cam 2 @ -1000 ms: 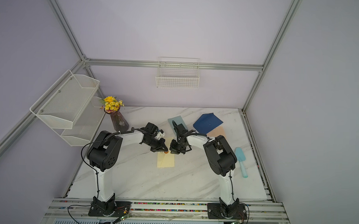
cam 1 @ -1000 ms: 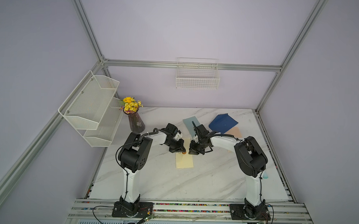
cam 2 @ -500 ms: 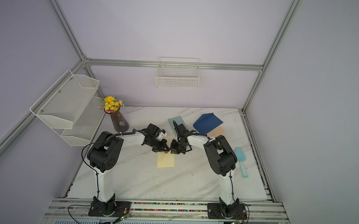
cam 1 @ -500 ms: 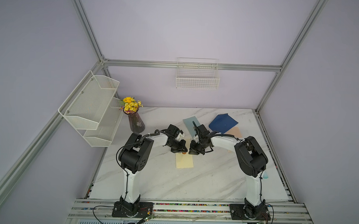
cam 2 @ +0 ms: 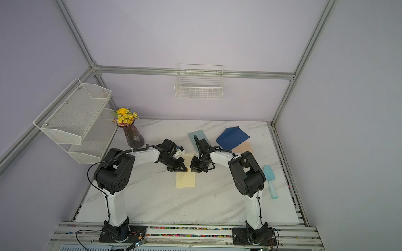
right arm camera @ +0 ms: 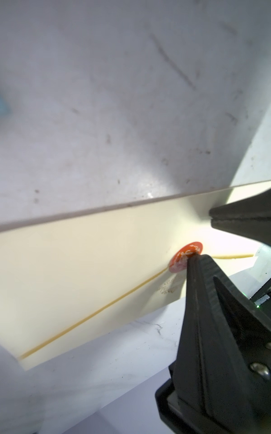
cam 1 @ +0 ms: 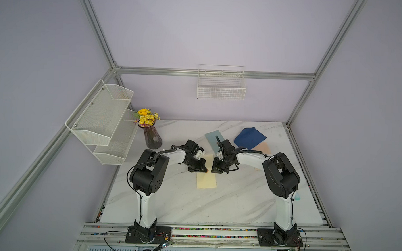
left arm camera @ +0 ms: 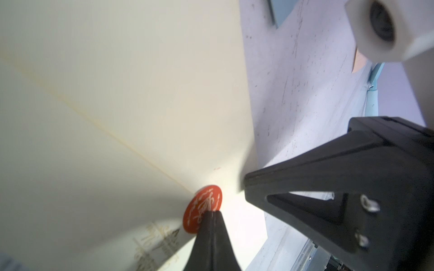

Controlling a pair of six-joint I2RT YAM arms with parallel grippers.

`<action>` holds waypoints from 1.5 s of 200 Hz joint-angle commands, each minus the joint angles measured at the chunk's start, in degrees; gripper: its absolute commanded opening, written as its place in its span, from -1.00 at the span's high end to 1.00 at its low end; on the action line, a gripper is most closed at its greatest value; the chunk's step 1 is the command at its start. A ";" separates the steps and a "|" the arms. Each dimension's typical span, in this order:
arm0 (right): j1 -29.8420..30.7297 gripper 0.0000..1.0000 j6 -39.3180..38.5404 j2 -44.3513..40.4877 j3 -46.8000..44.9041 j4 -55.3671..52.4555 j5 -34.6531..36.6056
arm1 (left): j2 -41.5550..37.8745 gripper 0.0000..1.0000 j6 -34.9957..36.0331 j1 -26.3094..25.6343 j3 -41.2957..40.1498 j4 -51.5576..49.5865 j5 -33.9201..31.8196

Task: Fold the letter paper in half and place it into the envelope
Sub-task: Fold the envelope flap on the envelope.

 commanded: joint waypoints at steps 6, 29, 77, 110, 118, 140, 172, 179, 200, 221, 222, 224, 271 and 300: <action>-0.52 1.00 -0.25 2.31 -2.04 -3.35 4.13 | 1.87 1.00 4.37 2.68 -3.11 -10.55 -11.65; -0.52 1.00 -0.16 2.57 -2.00 -2.80 3.64 | 1.82 1.00 4.81 2.68 -2.48 -11.16 -11.49; -0.52 1.00 0.24 3.20 -1.62 -2.12 3.16 | 1.99 1.00 3.32 -0.17 -1.34 -10.73 -10.55; -0.50 1.00 0.55 3.38 -1.84 -1.66 2.91 | 3.53 1.00 1.64 -3.15 -0.04 -9.97 -9.77; -0.49 1.00 0.70 3.31 -1.97 -1.52 2.91 | 3.91 1.00 1.15 -3.55 0.27 -9.65 -9.53; -0.45 1.00 0.95 3.21 -2.20 -1.36 2.90 | 5.02 1.00 0.24 -4.28 1.31 -8.84 -8.93; -0.52 1.00 1.49 3.00 -2.61 -0.76 2.82 | 6.01 1.00 -0.07 -4.70 2.38 -8.49 -8.22; -0.44 1.00 1.64 2.94 -2.74 -0.56 2.80 | 6.10 1.00 -0.08 -4.76 2.39 -8.32 -8.06; -0.48 1.00 2.36 3.01 -3.30 0.46 2.62 | 6.51 1.00 -0.19 -4.72 2.68 -7.68 -6.96; -0.47 1.00 3.20 3.11 -3.64 1.49 2.46 | 6.67 1.00 0.01 -4.71 2.96 -7.15 -5.51; -0.45 1.00 3.23 3.11 -3.70 1.53 2.50 | 6.62 1.00 0.06 -4.70 3.03 -7.15 -5.49; -0.50 1.00 3.33 3.16 -3.70 1.56 2.46 | 6.58 1.00 0.02 -4.70 3.02 -7.15 -5.44; -0.43 1.00 4.67 3.47 -3.82 4.18 2.45 | 2.14 1.00 1.64 -2.58 4.49 -10.61 -6.64; -0.18 1.00 4.98 4.32 -2.79 4.82 2.16 | -5.72 0.71 2.50 3.36 4.67 -14.30 -9.33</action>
